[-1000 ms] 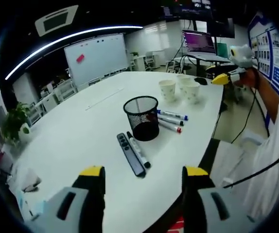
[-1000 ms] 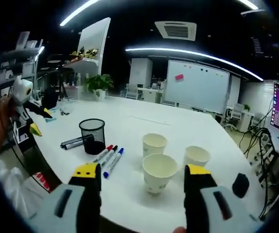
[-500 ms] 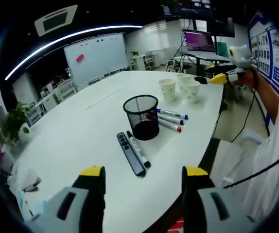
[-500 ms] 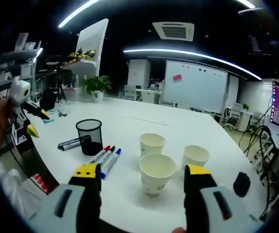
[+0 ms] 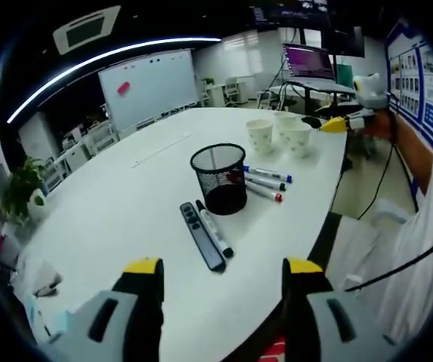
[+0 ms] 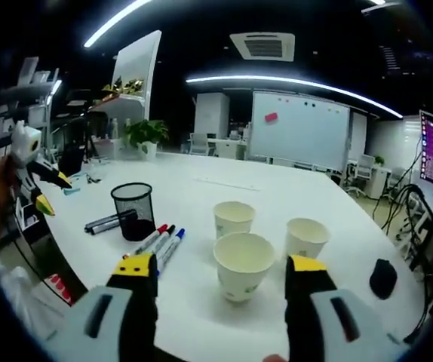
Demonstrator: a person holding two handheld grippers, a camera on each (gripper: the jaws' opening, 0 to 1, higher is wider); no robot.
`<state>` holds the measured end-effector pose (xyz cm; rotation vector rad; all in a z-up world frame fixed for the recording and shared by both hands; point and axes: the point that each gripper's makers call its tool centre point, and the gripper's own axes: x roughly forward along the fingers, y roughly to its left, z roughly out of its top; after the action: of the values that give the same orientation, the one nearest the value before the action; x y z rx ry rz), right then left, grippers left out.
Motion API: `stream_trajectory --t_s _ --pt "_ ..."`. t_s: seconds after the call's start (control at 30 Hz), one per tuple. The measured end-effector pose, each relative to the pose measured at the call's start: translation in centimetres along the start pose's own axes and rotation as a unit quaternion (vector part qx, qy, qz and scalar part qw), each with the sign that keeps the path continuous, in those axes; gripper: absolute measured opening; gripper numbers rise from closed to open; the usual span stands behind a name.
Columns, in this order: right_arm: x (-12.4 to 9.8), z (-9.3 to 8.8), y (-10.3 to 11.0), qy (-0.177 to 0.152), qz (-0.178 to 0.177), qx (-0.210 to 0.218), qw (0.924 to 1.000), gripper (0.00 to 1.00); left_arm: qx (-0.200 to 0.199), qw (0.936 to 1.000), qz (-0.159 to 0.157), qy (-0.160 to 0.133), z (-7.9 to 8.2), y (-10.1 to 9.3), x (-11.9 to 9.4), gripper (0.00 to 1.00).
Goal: Place the scattered laser pointers and whiteboard markers into the pen holder and stack the scattered paper cups together
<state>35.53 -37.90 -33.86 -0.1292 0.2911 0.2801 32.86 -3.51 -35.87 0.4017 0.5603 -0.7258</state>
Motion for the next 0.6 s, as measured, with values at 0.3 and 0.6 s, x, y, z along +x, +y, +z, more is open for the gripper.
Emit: stream_trajectory --t_s 0.3,0.6 --pt "0.9 -0.7 -0.5 0.011 -0.002 0.004 0.9999 0.68 -0.001 1.0000 -0.007 0.000 0.0 -0.3 0.2 0.64" --pt "1.3 -0.9 -1.0 0.006 -0.005 0.013 0.9999 0.68 0.002 1.0000 -0.008 0.004 -0.2 -0.5 0.3 0.64"
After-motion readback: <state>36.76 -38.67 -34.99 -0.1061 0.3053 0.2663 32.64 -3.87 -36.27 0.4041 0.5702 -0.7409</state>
